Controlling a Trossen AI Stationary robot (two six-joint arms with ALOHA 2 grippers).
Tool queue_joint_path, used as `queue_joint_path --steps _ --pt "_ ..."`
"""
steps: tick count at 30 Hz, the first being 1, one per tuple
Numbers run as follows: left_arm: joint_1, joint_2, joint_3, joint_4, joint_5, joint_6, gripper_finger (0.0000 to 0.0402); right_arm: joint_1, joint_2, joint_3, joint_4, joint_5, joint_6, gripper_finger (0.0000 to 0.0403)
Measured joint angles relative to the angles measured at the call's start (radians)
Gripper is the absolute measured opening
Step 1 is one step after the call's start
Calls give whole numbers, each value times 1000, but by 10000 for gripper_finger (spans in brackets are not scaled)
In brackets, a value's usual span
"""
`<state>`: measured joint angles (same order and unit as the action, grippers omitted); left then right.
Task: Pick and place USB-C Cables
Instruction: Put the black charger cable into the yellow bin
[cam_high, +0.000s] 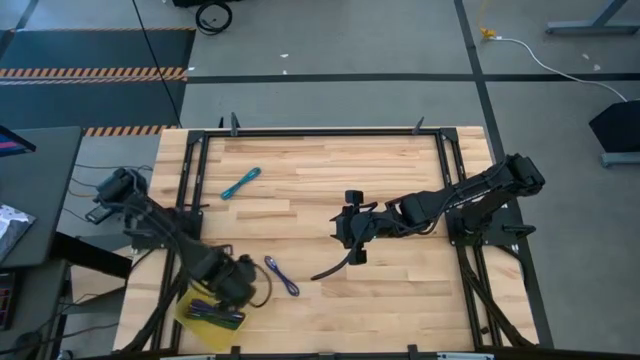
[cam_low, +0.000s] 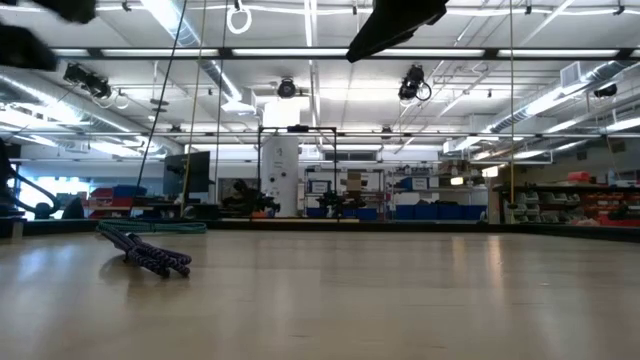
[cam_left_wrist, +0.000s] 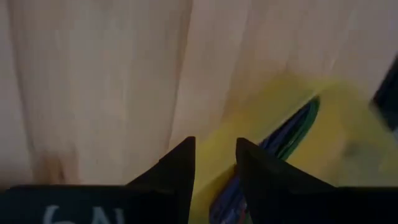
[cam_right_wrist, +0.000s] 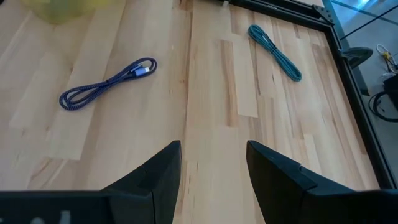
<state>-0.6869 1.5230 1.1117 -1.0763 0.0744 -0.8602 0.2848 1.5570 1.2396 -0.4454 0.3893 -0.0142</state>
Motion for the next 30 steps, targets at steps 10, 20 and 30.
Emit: queue_joint_path --steps 10,20,30 --pt "191 2 78 90 -179 360 123 0 0 0 -38 0 19 187" --pt "245 122 72 100 -153 686 123 1 0 0 -85 1 22 187" --pt "245 147 72 153 -169 731 123 1 0 0 -88 1 22 187"
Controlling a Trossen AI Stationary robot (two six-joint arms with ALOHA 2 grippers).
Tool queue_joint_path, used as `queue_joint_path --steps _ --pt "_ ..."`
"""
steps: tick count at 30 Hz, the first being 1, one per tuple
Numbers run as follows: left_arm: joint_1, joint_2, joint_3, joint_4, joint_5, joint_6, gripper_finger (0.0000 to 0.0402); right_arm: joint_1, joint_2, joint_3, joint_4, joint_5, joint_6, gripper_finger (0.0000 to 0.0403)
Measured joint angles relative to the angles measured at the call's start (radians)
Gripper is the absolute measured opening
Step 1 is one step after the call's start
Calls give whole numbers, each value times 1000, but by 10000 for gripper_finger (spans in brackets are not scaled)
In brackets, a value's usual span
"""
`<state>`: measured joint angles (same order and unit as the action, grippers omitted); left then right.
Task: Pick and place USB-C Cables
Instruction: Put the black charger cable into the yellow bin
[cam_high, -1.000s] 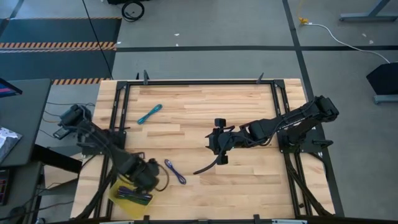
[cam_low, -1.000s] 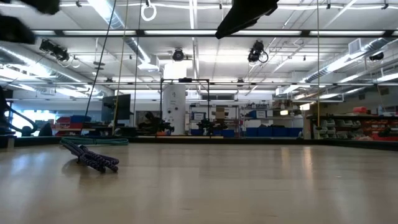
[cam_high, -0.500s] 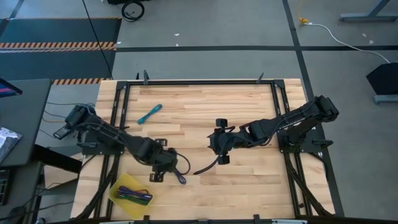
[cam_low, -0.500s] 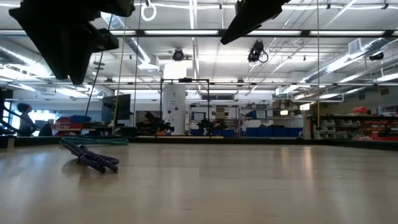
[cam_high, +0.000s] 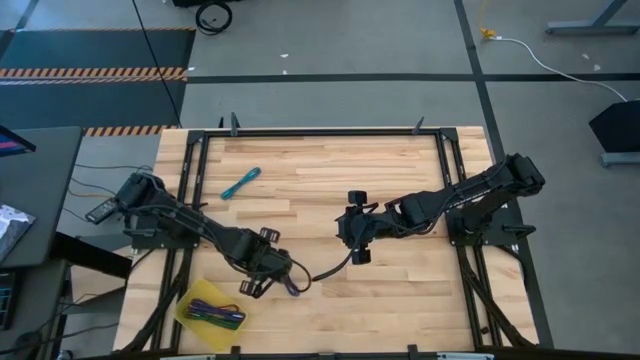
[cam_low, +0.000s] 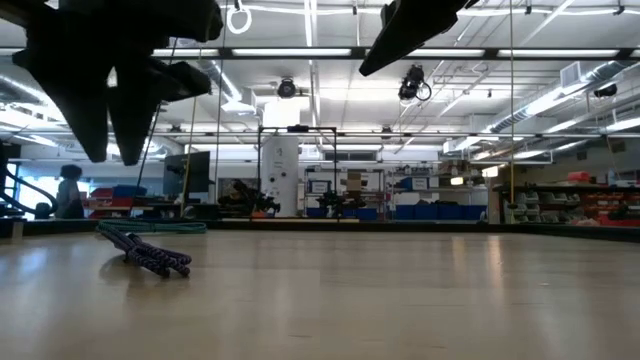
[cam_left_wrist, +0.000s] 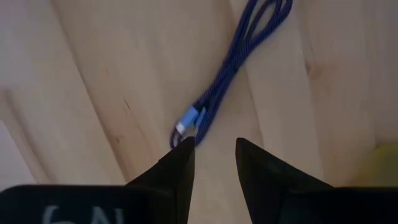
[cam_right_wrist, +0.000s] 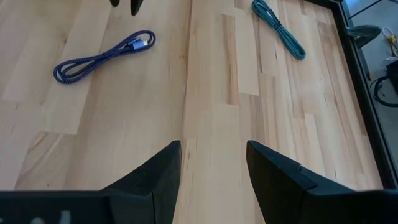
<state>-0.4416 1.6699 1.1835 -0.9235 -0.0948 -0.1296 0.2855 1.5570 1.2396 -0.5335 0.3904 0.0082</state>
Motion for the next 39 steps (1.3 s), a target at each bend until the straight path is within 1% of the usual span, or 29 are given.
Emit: queue_joint_path --steps 5,10,19,23,29,34,39 --pt "2 52 0 51 -7 71 123 0 0 0 -8 0 0 187" --pt "16 109 0 46 -7 76 123 0 0 0 -50 2 38 187" --pt "42 149 0 63 -8 74 123 0 0 0 -67 5 45 187" --pt "39 176 0 49 18 74 123 0 0 0 -70 5 45 187" --pt "33 195 -5 56 21 80 123 0 0 0 -69 5 46 187" --pt "34 193 -41 123 13 96 123 0 0 0 -68 5 52 187" --pt "36 196 -47 144 -13 95 123 0 0 0 -68 5 51 187"
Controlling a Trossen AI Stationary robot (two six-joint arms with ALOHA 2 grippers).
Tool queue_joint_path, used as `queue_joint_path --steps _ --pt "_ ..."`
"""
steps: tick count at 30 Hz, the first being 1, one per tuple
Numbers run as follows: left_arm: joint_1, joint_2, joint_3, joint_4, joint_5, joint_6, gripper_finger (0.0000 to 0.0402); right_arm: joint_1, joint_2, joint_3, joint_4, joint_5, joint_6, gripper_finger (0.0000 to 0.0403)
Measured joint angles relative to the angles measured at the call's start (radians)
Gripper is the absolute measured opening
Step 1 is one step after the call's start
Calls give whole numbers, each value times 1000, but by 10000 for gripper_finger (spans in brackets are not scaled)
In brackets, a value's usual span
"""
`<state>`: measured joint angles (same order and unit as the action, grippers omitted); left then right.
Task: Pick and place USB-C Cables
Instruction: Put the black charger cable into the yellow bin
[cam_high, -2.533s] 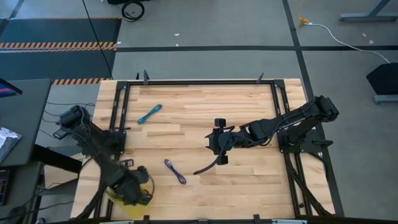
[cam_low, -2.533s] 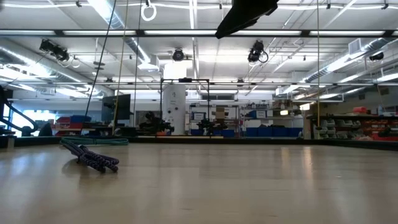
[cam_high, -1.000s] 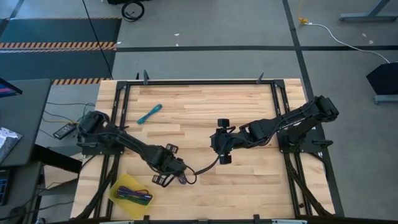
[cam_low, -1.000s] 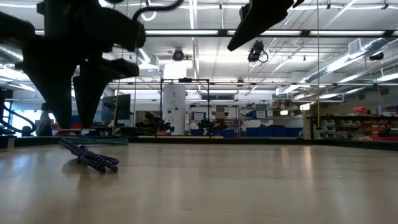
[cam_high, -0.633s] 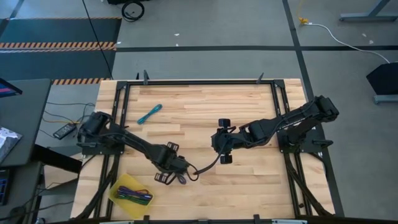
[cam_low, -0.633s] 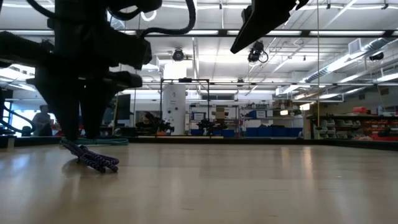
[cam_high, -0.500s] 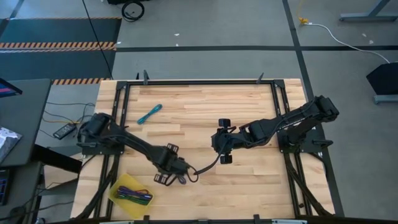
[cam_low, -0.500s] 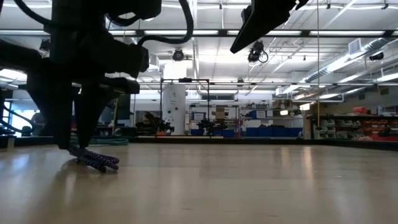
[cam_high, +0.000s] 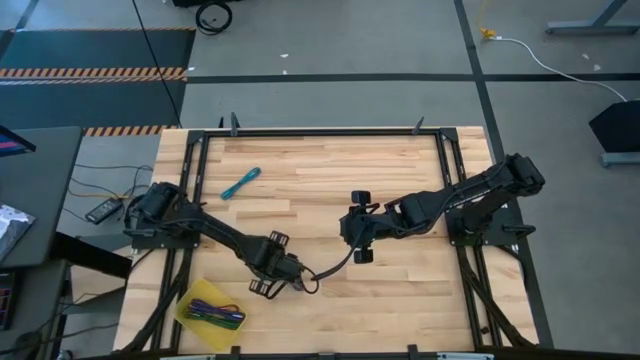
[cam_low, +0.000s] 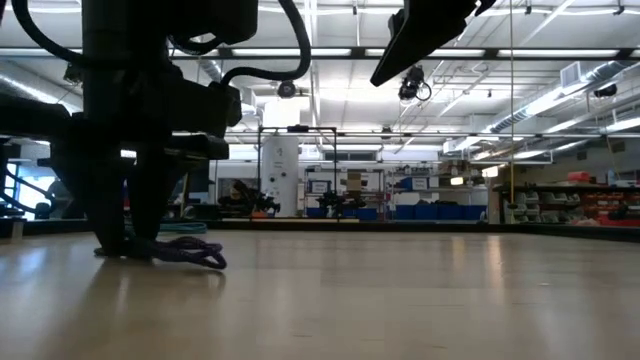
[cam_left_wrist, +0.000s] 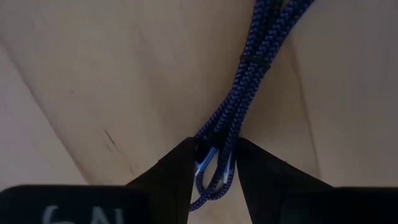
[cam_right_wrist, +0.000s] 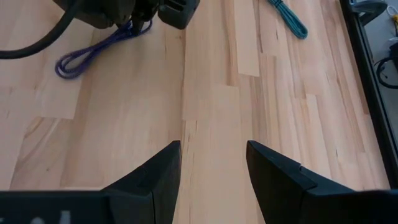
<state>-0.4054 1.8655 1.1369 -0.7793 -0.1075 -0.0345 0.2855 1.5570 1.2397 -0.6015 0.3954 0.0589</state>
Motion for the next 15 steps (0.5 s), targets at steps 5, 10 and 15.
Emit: queue_joint_path --steps 5,10,15 --pt "-3 2 5 -53 -45 -38 81 0 0 0 0 0 -2 187" --pt "-1 0 3 -170 -46 -78 39 -2 0 0 1 0 -5 187" --pt "-10 1 111 -388 -34 -109 39 -1 0 0 -1 0 1 187"
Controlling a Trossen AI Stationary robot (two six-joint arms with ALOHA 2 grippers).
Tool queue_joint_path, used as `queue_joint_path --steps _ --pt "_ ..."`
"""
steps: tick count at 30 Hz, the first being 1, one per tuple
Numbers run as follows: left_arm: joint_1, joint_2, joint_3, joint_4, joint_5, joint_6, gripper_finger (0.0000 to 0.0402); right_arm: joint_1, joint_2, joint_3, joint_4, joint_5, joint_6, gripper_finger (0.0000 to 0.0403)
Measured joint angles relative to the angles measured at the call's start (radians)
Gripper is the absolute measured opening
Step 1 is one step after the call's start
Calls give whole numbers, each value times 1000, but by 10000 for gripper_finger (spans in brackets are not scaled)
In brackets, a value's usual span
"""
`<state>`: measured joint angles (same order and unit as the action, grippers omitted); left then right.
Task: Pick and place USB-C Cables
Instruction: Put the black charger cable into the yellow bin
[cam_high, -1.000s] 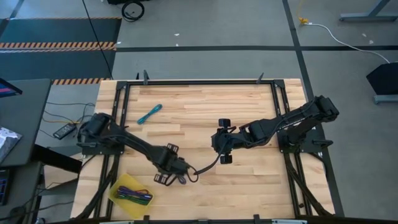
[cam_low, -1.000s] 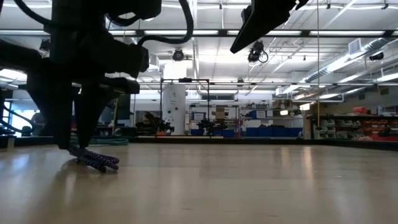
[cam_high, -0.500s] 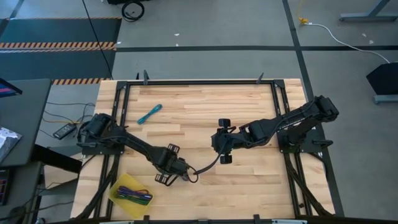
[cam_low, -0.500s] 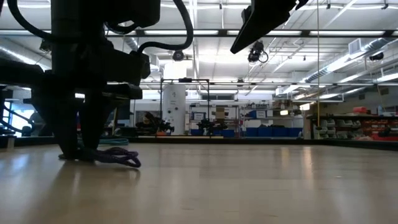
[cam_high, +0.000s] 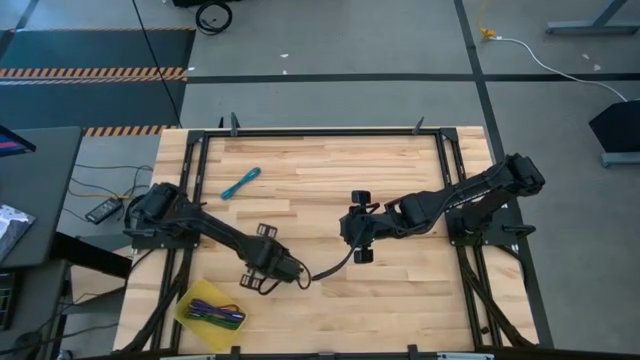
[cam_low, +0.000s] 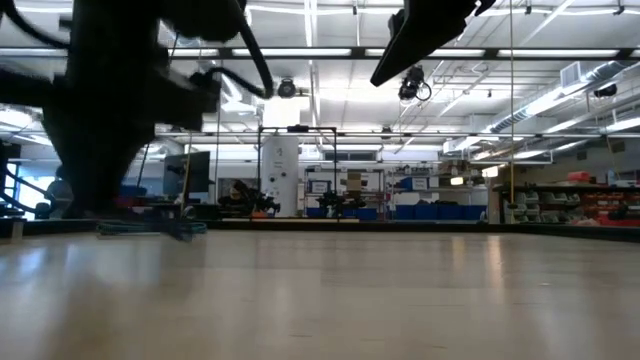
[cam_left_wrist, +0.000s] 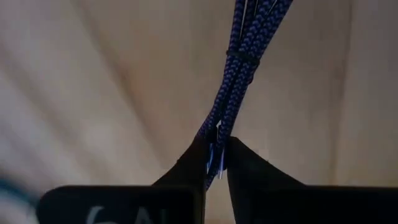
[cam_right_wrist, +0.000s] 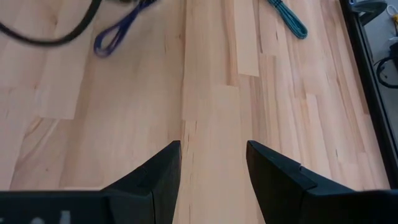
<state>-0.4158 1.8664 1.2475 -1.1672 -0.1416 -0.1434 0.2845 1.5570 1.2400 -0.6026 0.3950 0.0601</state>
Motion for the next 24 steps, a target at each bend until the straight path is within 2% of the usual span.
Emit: queue_joint_path --steps 4,9,13,16,24 --pt "-42 -14 163 -251 -6 -82 39 4 0 0 -7 0 1 187" --pt "-146 -78 300 -328 -39 -201 39 4 0 0 -40 0 34 187" --pt "-248 -99 319 -404 -26 -334 39 4 0 0 -51 -1 61 187" --pt "-325 -100 316 -402 6 -402 39 4 0 0 -47 1 61 187" --pt "-519 -100 316 -404 9 -637 39 3 0 0 -42 5 61 187"
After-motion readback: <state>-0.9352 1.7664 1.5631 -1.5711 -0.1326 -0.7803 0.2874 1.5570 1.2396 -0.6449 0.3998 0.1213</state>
